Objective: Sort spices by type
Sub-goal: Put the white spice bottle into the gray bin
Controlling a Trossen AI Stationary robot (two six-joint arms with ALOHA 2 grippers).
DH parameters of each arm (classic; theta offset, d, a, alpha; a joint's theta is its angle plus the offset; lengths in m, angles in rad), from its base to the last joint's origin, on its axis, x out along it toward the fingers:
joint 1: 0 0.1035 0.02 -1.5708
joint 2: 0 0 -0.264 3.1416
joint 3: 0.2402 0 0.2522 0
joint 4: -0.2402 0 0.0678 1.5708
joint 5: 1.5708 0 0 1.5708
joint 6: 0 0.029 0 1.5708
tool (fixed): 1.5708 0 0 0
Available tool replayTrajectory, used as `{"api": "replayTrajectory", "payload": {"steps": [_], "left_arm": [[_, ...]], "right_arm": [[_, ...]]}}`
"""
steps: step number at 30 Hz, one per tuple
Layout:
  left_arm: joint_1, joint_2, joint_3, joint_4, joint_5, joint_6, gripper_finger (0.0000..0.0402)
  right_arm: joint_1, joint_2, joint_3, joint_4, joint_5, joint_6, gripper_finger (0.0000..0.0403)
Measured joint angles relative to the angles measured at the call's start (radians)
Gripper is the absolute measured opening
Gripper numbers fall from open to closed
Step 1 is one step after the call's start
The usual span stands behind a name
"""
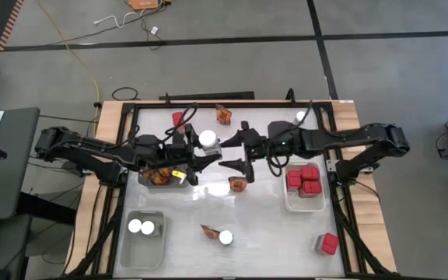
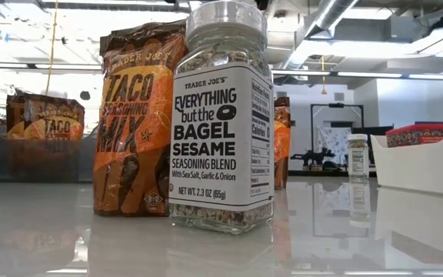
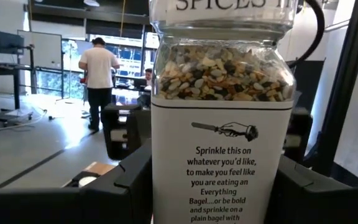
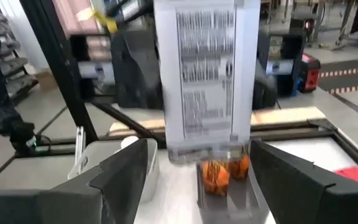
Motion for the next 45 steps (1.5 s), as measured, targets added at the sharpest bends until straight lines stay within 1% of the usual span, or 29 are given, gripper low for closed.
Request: {"api": "replayTrajectory", "payload": {"steps": [6,9,11,15,16,23,27,28,32,36,39,42,45], "left_arm": [[-0.013,0.0,0.0,-0.007,0.001,-0.013,0.0196],[-0.022,0.0,0.0,-0.008,0.001,-0.028,0.0196],[-0.025,0.0,0.0,-0.018,0.002,-0.041,0.0197],[-0.026,0.0,0.0,-0.046,0.002,-0.058,0.0202],[-0.026,-0.001,0.0,-0.053,0.002,-0.06,0.0203],[-0.026,0.001,0.0,-0.067,0.004,-0.069,0.0205],[-0.027,0.0,0.0,-0.096,0.019,-0.118,0.0206],[-0.027,0.0,0.0,-0.106,0.027,-0.116,0.0206],[-0.02,0.0,0.0,-0.132,0.022,-0.001,0.0206],[-0.019,0.0,0.0,-0.137,0.022,-0.047,0.0206],[-0.019,0.0,0.0,-0.141,0.022,-0.044,0.0208],[-0.019,0.0,0.0,-0.141,0.038,-0.034,0.0225],[-0.019,0.0,0.0,-0.15,0.046,-0.058,0.0253]], "right_arm": [[0.001,0.043,0.04,0.006,-0.011,0.0,0.0311],[0.002,0.061,0.048,0.007,-0.042,0.0,0.0304],[0.008,0.062,0.047,0.0,-0.047,0.0,0.0285],[0.005,0.06,0.048,0.025,-0.05,-0.003,0.0221],[0.005,0.06,0.048,0.029,-0.053,-0.004,0.0214],[0.008,0.06,0.048,-0.005,-0.053,0.0,0.0214],[0.013,0.06,0.048,-0.012,-0.053,0.023,0.0214],[0.014,0.06,0.048,-0.018,-0.053,0.03,0.0214],[0.014,0.06,0.048,-0.043,-0.048,0.007,0.0214],[0.013,0.061,0.048,-0.055,-0.049,0.016,0.0214],[0.013,0.061,0.048,-0.058,-0.049,0.019,0.0214],[0.011,0.061,0.048,-0.057,-0.049,0.023,0.0214],[0.005,0.061,0.048,-0.059,-0.049,0.023,0.0214]]}}
